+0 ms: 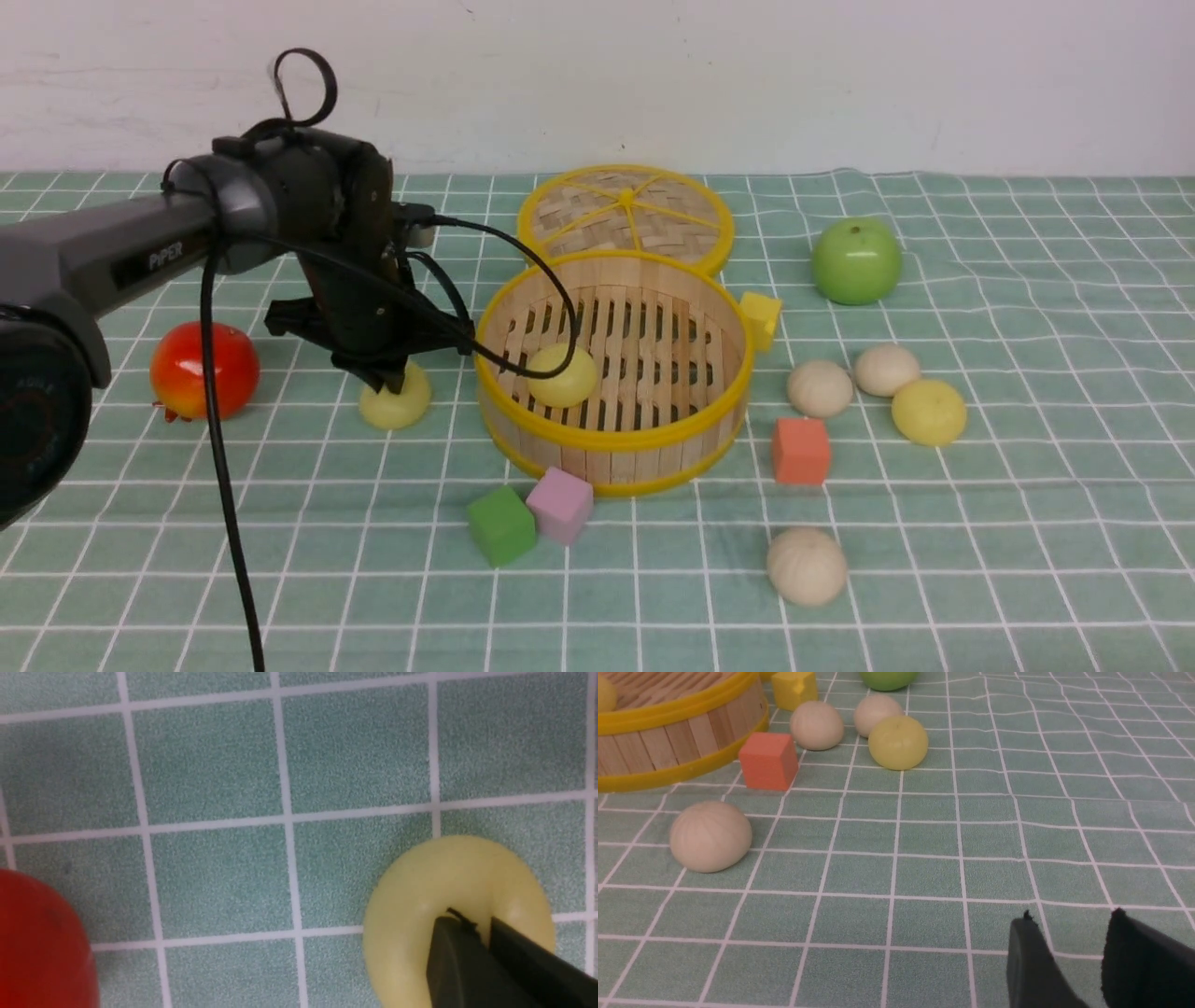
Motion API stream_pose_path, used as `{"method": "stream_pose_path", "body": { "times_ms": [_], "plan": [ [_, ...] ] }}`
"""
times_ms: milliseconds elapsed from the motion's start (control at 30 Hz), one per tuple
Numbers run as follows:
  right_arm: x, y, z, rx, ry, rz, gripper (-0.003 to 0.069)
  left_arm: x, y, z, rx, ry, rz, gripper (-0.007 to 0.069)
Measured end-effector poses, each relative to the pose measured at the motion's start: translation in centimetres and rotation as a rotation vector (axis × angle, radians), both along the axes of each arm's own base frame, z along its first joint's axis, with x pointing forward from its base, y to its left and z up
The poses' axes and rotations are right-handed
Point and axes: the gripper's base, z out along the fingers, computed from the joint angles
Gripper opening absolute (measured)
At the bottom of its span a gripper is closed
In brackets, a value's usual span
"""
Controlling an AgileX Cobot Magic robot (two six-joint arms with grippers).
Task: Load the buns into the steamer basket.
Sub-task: Use the left arm to grab a steamed stuffed bun, then use the left arm to put the steamed stuffed bun into the steamer
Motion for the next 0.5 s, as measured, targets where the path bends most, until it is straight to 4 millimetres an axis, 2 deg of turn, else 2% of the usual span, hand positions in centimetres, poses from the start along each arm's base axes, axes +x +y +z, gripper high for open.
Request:
{"method": "stream_pose_path", "body": {
  "times_ms": [133, 300, 400, 433, 500],
  "plan": [
    [0.0, 0.0, 0.0, 0.0, 0.0, 0.0, 0.024, 0.3, -0.1, 2.0, -0.004, 0.0, 0.005, -0.0013],
    [0.0, 0.0, 0.0, 0.0, 0.0, 0.0, 0.024, 1.0, -1.0, 8.3, -0.119, -0.1, 0.009, -0.0013],
    [0.0, 0.0, 0.0, 0.0, 0.0, 0.0, 0.024, 0.9, -2.5, 11.4, -0.235, -0.181, -0.024, -0.0013],
    [0.0, 0.0, 0.0, 0.0, 0.0, 0.0, 0.024, 0.9, -2.8, 11.7, -0.248, -0.189, -0.031, -0.0013],
    [0.0, 0.0, 0.0, 0.0, 0.0, 0.0, 0.024, 0.8, -4.7, 11.9, -0.299, -0.224, -0.069, -0.0013]
  ]
}}
